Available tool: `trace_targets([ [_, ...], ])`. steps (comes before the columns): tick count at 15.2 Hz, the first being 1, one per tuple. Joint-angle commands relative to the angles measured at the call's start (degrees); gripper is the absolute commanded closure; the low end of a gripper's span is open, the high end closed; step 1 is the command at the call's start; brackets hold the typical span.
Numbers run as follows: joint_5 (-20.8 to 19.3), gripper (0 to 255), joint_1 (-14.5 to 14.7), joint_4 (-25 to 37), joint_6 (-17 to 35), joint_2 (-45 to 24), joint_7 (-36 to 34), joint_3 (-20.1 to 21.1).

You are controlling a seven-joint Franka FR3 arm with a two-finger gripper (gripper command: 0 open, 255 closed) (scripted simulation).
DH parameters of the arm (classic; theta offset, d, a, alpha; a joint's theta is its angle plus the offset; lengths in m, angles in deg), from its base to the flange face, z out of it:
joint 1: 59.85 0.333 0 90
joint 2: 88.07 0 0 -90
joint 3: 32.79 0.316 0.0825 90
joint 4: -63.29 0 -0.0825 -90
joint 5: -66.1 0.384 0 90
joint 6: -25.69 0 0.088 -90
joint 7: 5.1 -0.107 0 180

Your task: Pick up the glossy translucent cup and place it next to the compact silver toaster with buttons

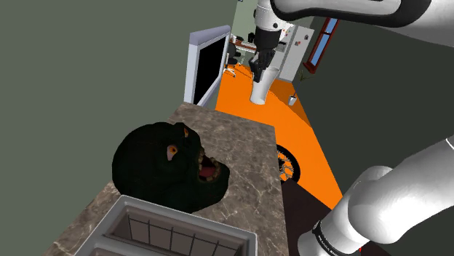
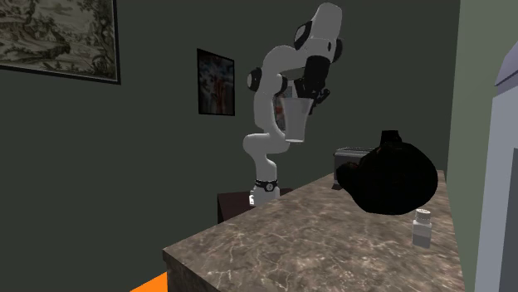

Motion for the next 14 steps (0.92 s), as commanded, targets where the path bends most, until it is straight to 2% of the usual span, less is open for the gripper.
trace_targets([
  [1, 0.59, 255, 0.91, -1.57, -1.17, 2.24, -2.02, 1.41],
  [7, 3.28, 255, 3.72, -7.13, -4.11, 9.45, -7.94, 5.73],
  [14, 7.63, 255, 7.13, -10.52, -8.26, 15.71, -15.37, 11.57],
])
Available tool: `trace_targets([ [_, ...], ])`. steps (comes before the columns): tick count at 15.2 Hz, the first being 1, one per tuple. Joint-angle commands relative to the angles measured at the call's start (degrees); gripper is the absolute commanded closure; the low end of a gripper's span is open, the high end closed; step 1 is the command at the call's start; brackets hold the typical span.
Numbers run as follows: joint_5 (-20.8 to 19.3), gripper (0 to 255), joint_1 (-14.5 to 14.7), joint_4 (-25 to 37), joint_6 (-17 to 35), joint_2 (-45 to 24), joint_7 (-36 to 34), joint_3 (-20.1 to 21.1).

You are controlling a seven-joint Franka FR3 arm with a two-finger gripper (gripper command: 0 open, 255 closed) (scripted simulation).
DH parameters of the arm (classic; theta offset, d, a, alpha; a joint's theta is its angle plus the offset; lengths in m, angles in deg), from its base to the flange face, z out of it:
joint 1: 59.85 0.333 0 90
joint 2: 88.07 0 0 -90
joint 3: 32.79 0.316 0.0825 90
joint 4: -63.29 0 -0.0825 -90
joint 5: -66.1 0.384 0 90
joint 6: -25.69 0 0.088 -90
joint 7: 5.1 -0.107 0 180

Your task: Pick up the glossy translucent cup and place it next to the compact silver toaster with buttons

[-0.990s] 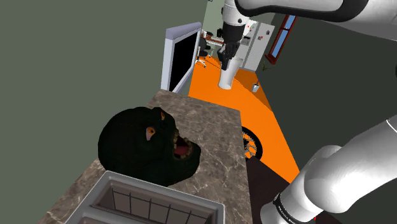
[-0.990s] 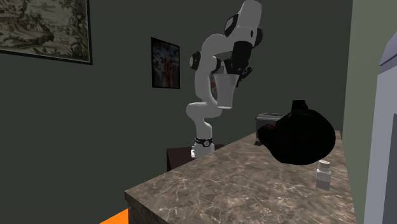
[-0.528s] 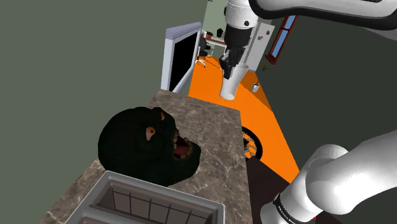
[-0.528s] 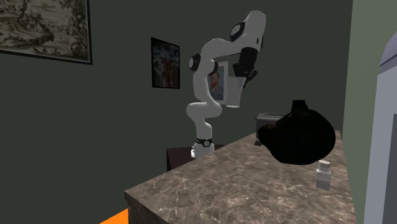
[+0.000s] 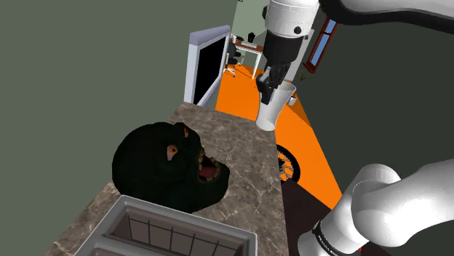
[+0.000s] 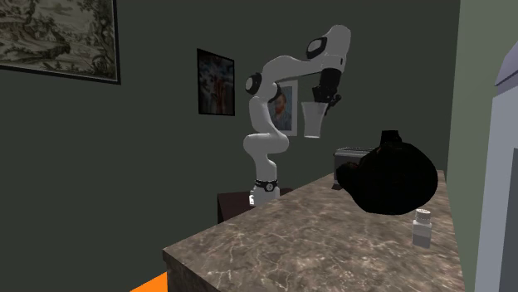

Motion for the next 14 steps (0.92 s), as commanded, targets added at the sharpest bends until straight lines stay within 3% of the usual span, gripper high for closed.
trace_targets([
  [1, 1.23, 255, 0.84, -0.76, -0.8, 1.27, -2.04, 1.56],
  [12, 10.25, 255, 5.51, 1.47, -7.64, 4.98, -16.76, 13.63],
  [14, 10.56, 255, 5.72, -0.47, -6.23, 5.54, -16.85, 13.76],
])
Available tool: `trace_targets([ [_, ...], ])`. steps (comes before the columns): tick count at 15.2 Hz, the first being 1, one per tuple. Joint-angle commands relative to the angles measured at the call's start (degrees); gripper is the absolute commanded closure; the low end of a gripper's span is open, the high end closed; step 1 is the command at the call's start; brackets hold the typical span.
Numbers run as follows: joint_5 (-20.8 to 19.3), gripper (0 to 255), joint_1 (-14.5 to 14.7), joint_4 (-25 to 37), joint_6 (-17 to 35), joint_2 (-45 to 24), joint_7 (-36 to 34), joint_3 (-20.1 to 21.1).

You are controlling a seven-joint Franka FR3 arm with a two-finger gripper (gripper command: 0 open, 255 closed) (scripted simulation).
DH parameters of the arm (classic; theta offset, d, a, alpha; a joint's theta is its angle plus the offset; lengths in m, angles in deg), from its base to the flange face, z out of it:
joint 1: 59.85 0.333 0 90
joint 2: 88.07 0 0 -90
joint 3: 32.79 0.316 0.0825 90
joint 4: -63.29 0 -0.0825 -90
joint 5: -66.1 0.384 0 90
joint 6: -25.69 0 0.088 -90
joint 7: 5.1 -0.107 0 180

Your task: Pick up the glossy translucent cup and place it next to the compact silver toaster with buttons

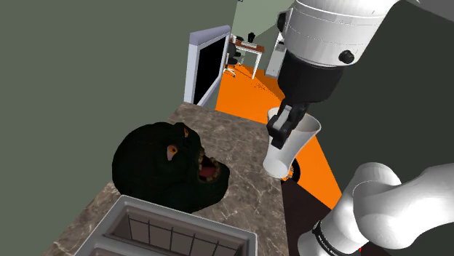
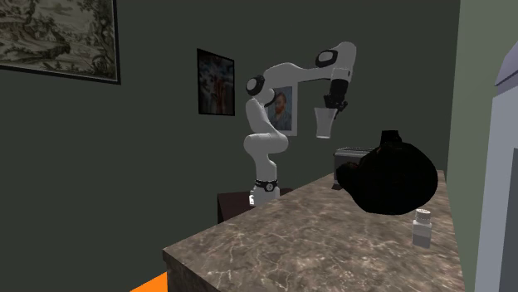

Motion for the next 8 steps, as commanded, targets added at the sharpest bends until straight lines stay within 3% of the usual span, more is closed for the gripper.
trace_targets([
  [1, 0.65, 255, 0.41, -1.59, 0.83, 0.76, -0.62, 0.46],
  [8, 1.69, 255, 1.17, -7.95, 5.74, 2.23, -1.07, 1.12],
])
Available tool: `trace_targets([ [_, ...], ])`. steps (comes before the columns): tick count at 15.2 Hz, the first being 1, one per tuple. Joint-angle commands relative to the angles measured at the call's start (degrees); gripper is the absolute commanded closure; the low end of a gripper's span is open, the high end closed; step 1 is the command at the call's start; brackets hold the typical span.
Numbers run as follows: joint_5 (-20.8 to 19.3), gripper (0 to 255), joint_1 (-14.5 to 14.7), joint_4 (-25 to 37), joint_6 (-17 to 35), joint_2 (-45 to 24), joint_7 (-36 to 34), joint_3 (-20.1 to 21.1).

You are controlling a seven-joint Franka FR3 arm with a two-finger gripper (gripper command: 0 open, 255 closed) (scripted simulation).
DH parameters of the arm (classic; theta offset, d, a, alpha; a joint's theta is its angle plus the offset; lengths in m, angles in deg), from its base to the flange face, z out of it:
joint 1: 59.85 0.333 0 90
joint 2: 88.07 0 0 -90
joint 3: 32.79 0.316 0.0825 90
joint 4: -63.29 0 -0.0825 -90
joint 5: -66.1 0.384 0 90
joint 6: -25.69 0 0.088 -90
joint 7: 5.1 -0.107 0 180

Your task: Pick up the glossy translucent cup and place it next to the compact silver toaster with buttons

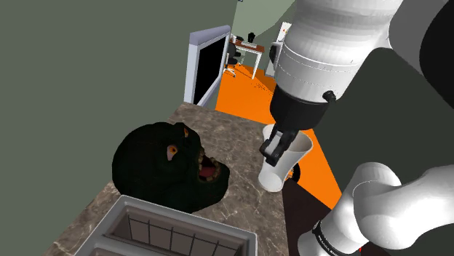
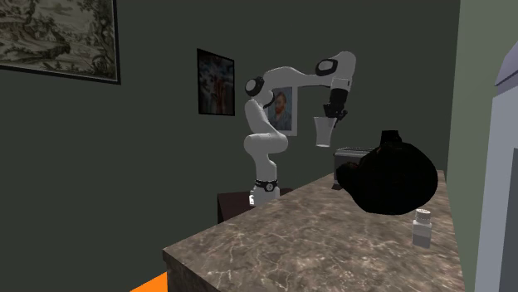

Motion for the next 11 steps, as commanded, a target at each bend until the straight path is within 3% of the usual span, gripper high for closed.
trace_targets([
  [1, 0.29, 255, 0.23, -1.85, 1.43, 0.46, -0.08, 0.15],
  [11, 1.76, 255, 1.11, -9.96, 8.58, 1.41, -0.94, 1.68],
])
